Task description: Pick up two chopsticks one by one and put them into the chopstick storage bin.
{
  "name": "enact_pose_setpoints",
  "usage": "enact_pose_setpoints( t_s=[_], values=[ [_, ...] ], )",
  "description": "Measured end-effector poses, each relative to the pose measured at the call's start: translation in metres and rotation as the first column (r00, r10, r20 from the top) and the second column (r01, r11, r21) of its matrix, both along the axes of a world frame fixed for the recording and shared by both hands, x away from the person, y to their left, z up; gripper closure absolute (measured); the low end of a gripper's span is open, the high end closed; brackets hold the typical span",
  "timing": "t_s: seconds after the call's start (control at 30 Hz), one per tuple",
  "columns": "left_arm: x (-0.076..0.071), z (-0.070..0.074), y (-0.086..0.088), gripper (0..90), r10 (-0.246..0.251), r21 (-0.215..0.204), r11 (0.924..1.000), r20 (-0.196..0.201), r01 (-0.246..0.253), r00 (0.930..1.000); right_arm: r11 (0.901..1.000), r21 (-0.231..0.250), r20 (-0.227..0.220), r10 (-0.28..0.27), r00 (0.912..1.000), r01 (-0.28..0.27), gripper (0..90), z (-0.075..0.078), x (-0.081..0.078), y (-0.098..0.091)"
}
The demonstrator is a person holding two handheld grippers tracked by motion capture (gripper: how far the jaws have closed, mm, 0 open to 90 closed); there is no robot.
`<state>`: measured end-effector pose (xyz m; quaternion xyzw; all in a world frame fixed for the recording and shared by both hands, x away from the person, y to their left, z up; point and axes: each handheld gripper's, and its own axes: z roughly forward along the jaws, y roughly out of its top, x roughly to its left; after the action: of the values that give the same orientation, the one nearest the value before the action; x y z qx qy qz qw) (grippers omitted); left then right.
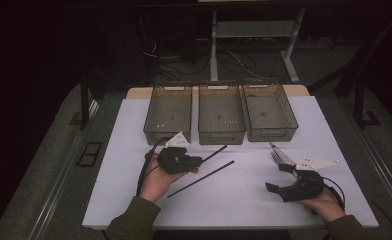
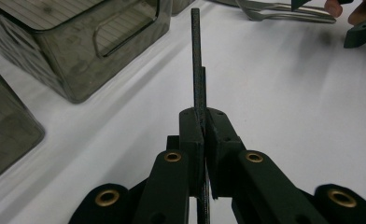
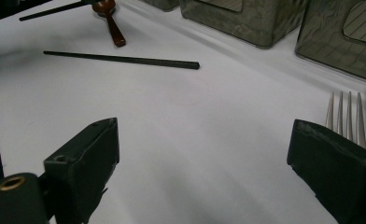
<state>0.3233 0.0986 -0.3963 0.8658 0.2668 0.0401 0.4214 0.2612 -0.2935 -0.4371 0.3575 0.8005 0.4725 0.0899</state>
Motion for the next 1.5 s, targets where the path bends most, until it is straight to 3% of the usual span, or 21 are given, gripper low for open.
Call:
enact_pose_setpoints(
  t_s=[0.5,0.93,1.2,1.5],
  values=[
    [0.003,0.017,0.004,85.1,0.012,-0.001,0.9999,0.027,-0.012,0.9996,1.0000,0.004,0.008,-0.002,1.0000,0.002,8.5,0.002,-0.001,-0.003],
    [0.017,0.037,0.011,85.3,0.040,-0.022,0.9990,0.057,-0.039,0.9976,0.9999,0.009,0.005,-0.008,1.0000,0.008,8.5,0.001,0.001,-0.003],
    [0.037,0.050,0.016,85.3,0.075,-0.028,0.9969,0.061,-0.074,0.9953,0.9999,0.012,-0.011,-0.009,0.9999,0.009,8.5,0.002,-0.001,-0.003],
    [0.068,0.065,0.023,85.6,0.122,-0.012,0.9925,0.074,-0.122,0.9898,0.9999,0.014,0.007,-0.005,1.0000,0.005,8.5,0.002,0.001,-0.003]
  ],
)
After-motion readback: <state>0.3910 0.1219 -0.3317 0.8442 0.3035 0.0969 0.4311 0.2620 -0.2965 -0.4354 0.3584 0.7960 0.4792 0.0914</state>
